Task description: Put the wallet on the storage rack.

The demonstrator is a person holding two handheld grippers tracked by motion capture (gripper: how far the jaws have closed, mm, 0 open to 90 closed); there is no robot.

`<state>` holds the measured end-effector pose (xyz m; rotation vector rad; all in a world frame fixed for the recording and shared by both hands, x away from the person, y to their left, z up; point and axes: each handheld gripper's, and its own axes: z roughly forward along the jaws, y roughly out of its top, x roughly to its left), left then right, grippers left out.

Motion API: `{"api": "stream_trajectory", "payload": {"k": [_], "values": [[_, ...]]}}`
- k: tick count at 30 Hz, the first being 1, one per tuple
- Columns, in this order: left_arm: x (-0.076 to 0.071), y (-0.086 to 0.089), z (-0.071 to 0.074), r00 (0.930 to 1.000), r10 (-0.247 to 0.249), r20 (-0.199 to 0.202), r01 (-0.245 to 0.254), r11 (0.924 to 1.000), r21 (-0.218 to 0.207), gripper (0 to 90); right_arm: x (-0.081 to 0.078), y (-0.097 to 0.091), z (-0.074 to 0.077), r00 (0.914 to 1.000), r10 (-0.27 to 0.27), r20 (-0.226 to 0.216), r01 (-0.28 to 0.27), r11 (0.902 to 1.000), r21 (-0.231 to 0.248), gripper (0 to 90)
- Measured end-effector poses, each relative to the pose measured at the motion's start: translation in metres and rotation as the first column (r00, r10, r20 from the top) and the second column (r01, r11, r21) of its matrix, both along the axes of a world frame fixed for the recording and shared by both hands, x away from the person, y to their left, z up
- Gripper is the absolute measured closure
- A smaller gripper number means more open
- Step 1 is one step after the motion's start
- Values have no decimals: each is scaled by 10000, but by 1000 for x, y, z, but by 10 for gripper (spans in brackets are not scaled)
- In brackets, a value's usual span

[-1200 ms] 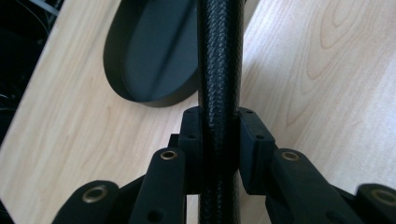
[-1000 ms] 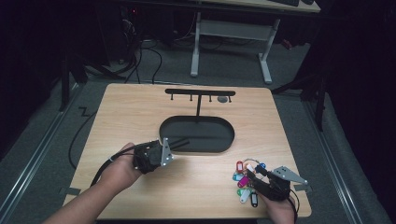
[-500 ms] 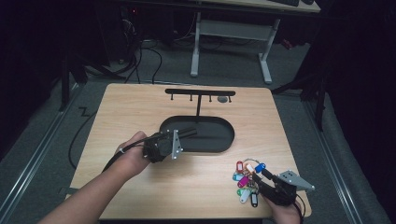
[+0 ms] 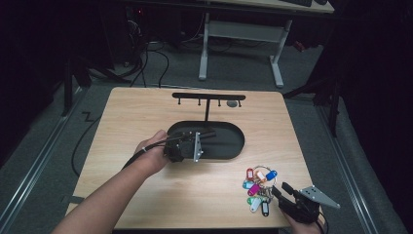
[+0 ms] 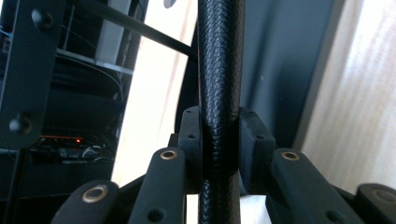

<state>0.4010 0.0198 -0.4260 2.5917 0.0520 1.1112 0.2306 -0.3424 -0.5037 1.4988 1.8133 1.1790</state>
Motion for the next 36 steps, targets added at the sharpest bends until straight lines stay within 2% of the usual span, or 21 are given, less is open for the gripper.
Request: {"api": "stream_trajectory", "payload": {"k": [6,11,14,17,22,29,36], "values": [[6,-14,-3,9994,-275,218,272,9995,147,742,-2,-2,0,10000,-51,33,50,10000,38,512],[17,-28,-9,9989,-303,348,293,9991,298,742,-2,-1,1,10000,-15,57,15,9999,159,511],[24,-34,-16,9989,-319,355,306,9989,347,742,-1,-1,0,10000,5,32,-6,9998,196,509],[29,-39,-25,9984,-439,344,415,9968,682,742,1,-1,-1,10000,58,-35,-57,9997,219,507],[41,-45,-36,9994,-198,284,175,9966,809,742,1,0,-1,10000,66,-16,-66,9998,203,507],[47,-53,-43,9992,-311,265,288,9961,829,742,2,-3,-3,10000,-20,-75,23,9993,377,508],[53,-57,-53,9984,-312,464,265,9948,979,742,0,-2,-2,10000,5,-45,-3,9994,357,509]]}}
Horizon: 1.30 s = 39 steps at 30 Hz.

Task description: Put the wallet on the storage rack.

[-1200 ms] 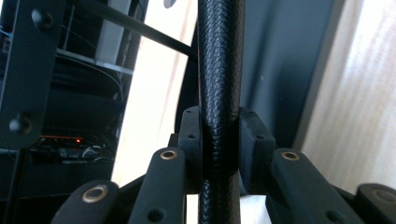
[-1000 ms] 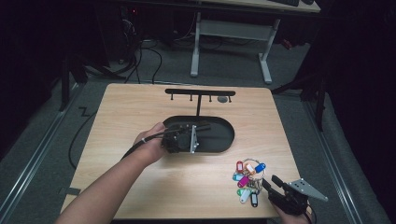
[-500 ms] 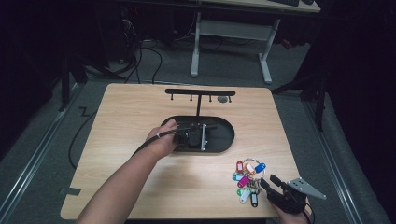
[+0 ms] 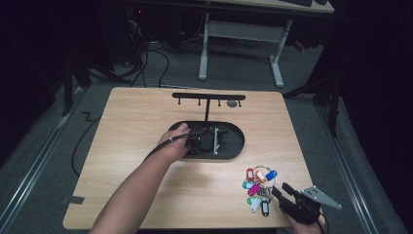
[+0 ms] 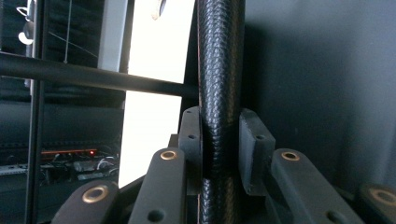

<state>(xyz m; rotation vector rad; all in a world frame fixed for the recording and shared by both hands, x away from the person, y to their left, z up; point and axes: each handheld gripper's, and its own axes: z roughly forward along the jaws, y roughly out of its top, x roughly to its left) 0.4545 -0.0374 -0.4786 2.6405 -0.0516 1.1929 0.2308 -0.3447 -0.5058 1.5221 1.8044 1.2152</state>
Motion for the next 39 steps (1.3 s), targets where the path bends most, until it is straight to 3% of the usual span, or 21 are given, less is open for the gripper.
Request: {"api": "stream_trajectory", "payload": {"k": [3,9,14,20,28,29,32,39], "values": [[0,-2,-5,9999,-73,84,72,9999,144,741,1,0,-1,10000,3,-51,-3,10000,32,509],[0,-4,-7,9994,-62,-343,65,9999,95,732,1,1,-1,10000,25,-74,-25,10000,18,509],[0,-4,-8,9923,54,-1234,-56,10000,-12,700,2,3,-1,10000,63,-60,-64,10000,-48,509],[-1,-7,-9,9814,275,-1902,-275,9996,23,666,1,4,0,10000,42,-44,-42,10000,-79,509],[-4,-6,-13,9724,297,-2314,-314,9995,-36,635,2,4,-1,9999,68,-89,-69,9998,-161,509],[-4,-5,-12,9727,335,-2295,-375,9992,-134,631,2,4,-1,9999,79,-84,-81,9998,-180,509],[-2,-2,-8,9648,473,-2587,-625,9967,-508,615,2,4,-1,9999,71,-97,-73,9998,-182,509],[-9,10,-1,9519,351,-3045,-784,9883,-1311,602,3,4,-2,9999,-21,-154,16,9996,-280,511]]}}
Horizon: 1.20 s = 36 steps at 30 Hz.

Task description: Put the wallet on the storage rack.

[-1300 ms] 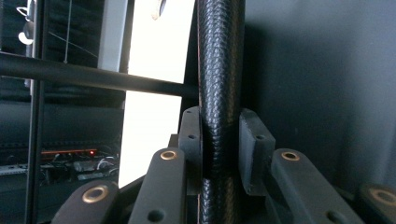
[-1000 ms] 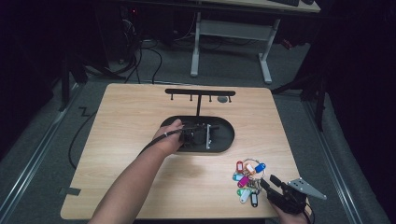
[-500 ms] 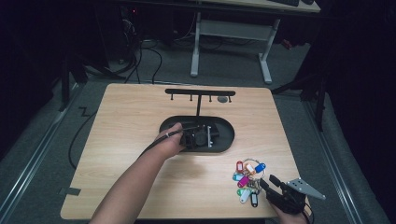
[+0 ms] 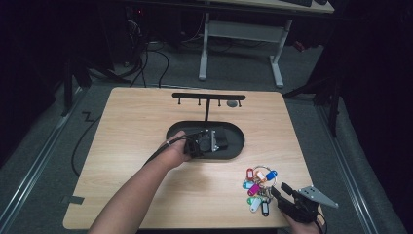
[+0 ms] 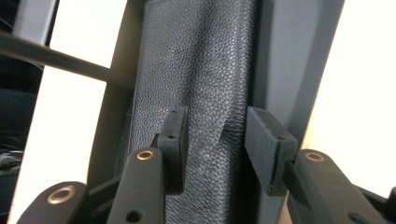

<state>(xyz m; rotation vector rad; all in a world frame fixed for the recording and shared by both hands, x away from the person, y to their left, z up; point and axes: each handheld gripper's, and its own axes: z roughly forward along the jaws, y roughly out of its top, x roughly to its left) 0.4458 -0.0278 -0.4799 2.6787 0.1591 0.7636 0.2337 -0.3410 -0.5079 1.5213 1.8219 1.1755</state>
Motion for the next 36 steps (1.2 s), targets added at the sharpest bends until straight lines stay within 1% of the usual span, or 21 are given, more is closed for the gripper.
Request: {"api": "stream_trajectory", "payload": {"k": [2,4,5,7,11,15,16,17,18,22,24,25,26,27,28,30,32,33,34,35,36], "values": [[0,5,1,9999,99,-25,-99,9999,-104,600,1,0,0,10000,-44,-1,44,10000,7,514],[-1,9,2,9997,246,-78,-249,9992,-326,606,1,0,1,10000,-40,15,40,10000,4,521],[-1,12,3,9994,319,-133,-326,9981,-526,608,0,0,1,10000,-54,11,54,10000,14,526],[-4,17,6,9985,531,-121,-539,9956,-770,608,0,-1,1,10000,5,8,-5,10000,54,564],[-13,30,13,9944,991,-361,-1032,9846,-1411,608,1,-1,1,9999,156,-3,-156,9998,99,608],[-21,44,17,9896,1314,-586,-1409,9677,-2092,601,2,0,1,9998,174,-15,-174,9998,36,615],[-23,50,19,9877,1391,-712,-1522,9593,-2378,600,2,0,2,9999,167,-11,-167,9999,9,615],[-25,53,20,9862,1456,-783,-1609,9540,-2529,596,2,0,2,9999,142,-20,-142,9999,2,615],[-27,58,21,9845,1529,-860,-1709,9463,-2745,596,1,0,2,9999,124,-19,-124,9999,-9,616],[-42,77,23,9770,1833,-1091,-2109,9068,-3650,560,1,-3,1,10000,39,-36,-39,10000,13,622],[-51,88,21,9737,1887,-1278,-2243,8928,-3907,545,2,-3,0,10000,8,-68,-8,10000,20,625],[-57,95,18,9711,1886,-1464,-2332,8806,-4125,545,2,-3,0,10000,30,-66,-30,10000,-11,634],[-61,100,17,9686,1885,-1622,-2408,8735,-4230,543,2,-3,0,10000,45,-48,-45,10000,-53,642],[-67,106,13,9650,1878,-1830,-2511,8630,-4384,536,2,-3,0,10000,83,-22,-84,9999,-94,650],[-73,111,10,9638,1924,-1847,-2567,8568,-4473,528,1,-2,0,9999,102,-6,-102,9999,-118,659],[-81,121,6,9572,1951,-2140,-2759,8386,-4698,520,1,-2,0,9999,115,-27,-116,9999,-120,663],[-90,131,4,9493,1844,-2546,-2930,8126,-5039,499,1,-2,1,9999,129,-54,-129,9999,-85,663],[-96,138,2,9455,1807,-2707,-3025,7952,-5255,494,1,-2,1,9999,132,-63,-132,9999,-10,663],[-96,138,2,9455,1807,-2707,-3025,7952,-5255,487,1,-2,1,9999,132,-63,-132,9999,-10,663],[-103,144,0,9429,1836,-2780,-3110,7844,-5367,482,1,-2,1,9999,141,-22,-141,9999,28,665],[-106,148,-2,9413,1867,-2813,-3158,7815,-5380,479,1,-2,1,9999,155,-45,-155,9999,27,665]]}}
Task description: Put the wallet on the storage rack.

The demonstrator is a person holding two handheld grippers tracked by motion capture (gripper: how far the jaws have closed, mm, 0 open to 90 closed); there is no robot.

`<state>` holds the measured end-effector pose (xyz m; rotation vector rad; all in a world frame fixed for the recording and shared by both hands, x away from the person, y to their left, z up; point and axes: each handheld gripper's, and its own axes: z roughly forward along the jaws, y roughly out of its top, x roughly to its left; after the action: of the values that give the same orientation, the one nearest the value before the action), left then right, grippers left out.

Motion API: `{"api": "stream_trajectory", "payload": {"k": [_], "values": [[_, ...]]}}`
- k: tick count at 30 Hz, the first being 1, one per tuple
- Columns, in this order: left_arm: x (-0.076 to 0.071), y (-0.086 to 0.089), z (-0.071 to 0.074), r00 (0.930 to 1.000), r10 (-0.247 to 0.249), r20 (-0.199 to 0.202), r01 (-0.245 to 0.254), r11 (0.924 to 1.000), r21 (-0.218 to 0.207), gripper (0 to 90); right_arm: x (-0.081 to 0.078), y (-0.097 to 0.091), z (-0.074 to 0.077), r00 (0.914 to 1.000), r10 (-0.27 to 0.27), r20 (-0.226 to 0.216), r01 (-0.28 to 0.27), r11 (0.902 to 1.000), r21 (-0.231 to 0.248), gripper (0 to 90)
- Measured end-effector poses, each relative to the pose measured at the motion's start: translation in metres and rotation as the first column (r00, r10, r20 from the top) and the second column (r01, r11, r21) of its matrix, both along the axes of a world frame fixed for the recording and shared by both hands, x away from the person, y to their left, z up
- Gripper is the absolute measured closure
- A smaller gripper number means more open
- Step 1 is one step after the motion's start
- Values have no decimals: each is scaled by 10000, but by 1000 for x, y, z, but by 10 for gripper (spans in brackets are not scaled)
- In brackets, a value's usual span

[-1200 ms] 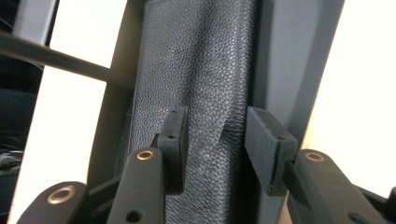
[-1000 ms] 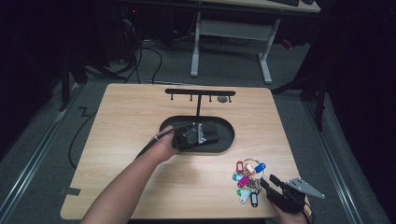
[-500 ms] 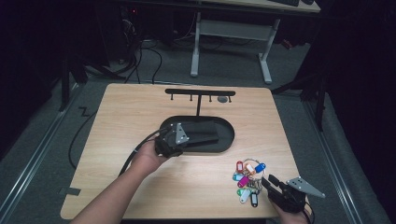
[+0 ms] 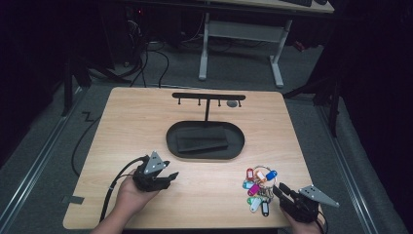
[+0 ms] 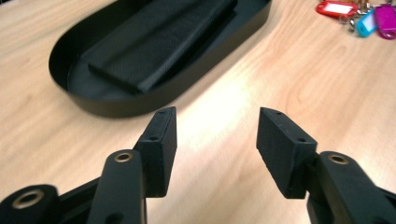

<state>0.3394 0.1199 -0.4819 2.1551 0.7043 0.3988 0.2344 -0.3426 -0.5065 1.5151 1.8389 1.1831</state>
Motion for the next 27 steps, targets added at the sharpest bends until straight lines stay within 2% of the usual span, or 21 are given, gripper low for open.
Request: {"api": "stream_trajectory", "payload": {"k": [2,5,7,10,11,13,17,21,24,27], "values": [[-5,6,-4,9999,116,-83,-117,9999,-34,471,1,0,-1,10000,2,-60,-2,10000,22,668],[-12,22,-10,9986,386,-374,-398,9987,-321,456,3,0,-2,9999,-9,-141,11,9999,127,674],[-16,31,-13,9977,579,-355,-590,9977,-324,443,2,1,-2,9999,-8,-156,11,9999,163,681],[-24,48,-21,9949,964,-298,-984,9922,-768,412,1,4,-2,9998,210,-65,-212,9995,-234,701],[-26,54,-23,9933,1072,-435,-1110,9889,-989,399,1,4,-2,9997,247,-67,-249,9992,-304,705],[-27,61,-22,9915,1165,-574,-1224,9858,-1150,378,2,6,-2,9995,296,-64,-299,9986,-432,706],[-26,72,-20,9868,1579,-361,-1614,9770,-1391,345,4,9,-2,9997,90,-238,-110,9965,-828,695],[-21,74,-26,9884,1400,-582,-1461,9820,-1198,333,9,15,-1,9994,-22,-339,-14,9944,-1054,679],[-24,73,-27,9903,1160,-759,-1257,9823,-1385,327,13,20,1,9987,-147,-496,82,9917,-1285,661],[-28,70,-26,9946,962,-396,-999,9893,-1066,326,19,31,2,9969,-92,-782,-69,9792,-2029,646]]}}
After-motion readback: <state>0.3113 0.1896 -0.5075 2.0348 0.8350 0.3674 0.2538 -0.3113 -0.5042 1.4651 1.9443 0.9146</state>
